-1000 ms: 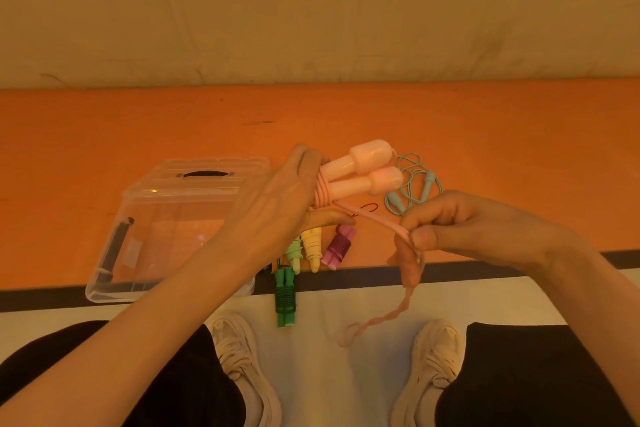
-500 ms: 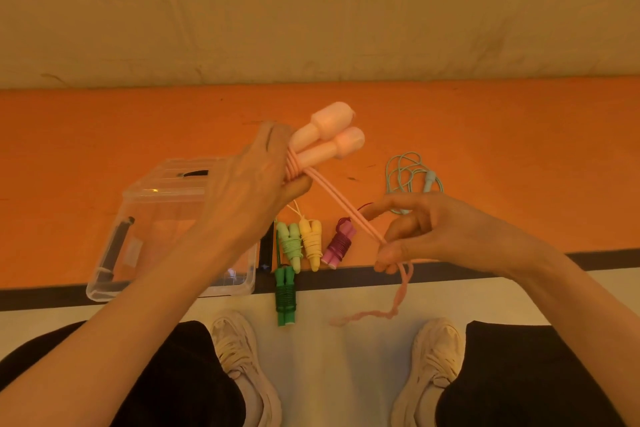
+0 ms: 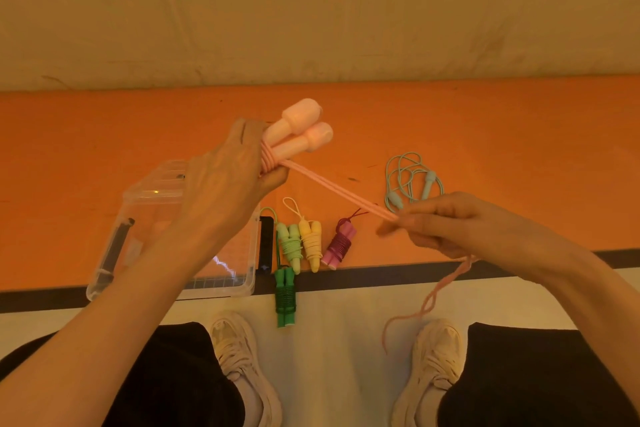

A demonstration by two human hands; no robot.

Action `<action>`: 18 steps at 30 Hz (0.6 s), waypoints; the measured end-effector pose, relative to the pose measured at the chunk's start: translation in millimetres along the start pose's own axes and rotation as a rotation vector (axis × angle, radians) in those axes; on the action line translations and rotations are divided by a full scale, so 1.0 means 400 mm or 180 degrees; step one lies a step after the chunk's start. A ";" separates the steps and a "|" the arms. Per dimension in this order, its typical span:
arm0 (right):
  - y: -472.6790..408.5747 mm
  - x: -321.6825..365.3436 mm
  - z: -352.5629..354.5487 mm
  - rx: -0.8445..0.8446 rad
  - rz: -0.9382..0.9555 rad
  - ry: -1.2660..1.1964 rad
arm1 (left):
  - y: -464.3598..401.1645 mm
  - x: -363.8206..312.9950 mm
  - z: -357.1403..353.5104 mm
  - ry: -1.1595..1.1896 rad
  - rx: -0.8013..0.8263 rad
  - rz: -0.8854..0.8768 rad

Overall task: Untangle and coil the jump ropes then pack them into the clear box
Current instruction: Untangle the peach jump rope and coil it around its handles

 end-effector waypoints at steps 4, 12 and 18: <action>0.007 0.014 0.013 -0.0118 0.0263 -0.0249 | 0.002 0.001 -0.003 0.0004 -0.0034 -0.0031; 0.000 -0.005 0.031 -0.0616 0.0133 -0.0698 | 0.004 0.000 -0.004 -0.0024 0.0021 -0.0064; 0.020 0.020 0.034 -0.1118 0.0446 0.0438 | 0.005 0.002 -0.009 -0.0040 0.0080 -0.0112</action>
Point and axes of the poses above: each hand's wrist, its own y-axis away from the middle knuckle, its own z-axis out of the back of the hand, x = y × z, the point moved 4 cm from there along -y, towards the middle knuckle, and after that the axes turned 8 degrees about -z, right-handed, at the moved point
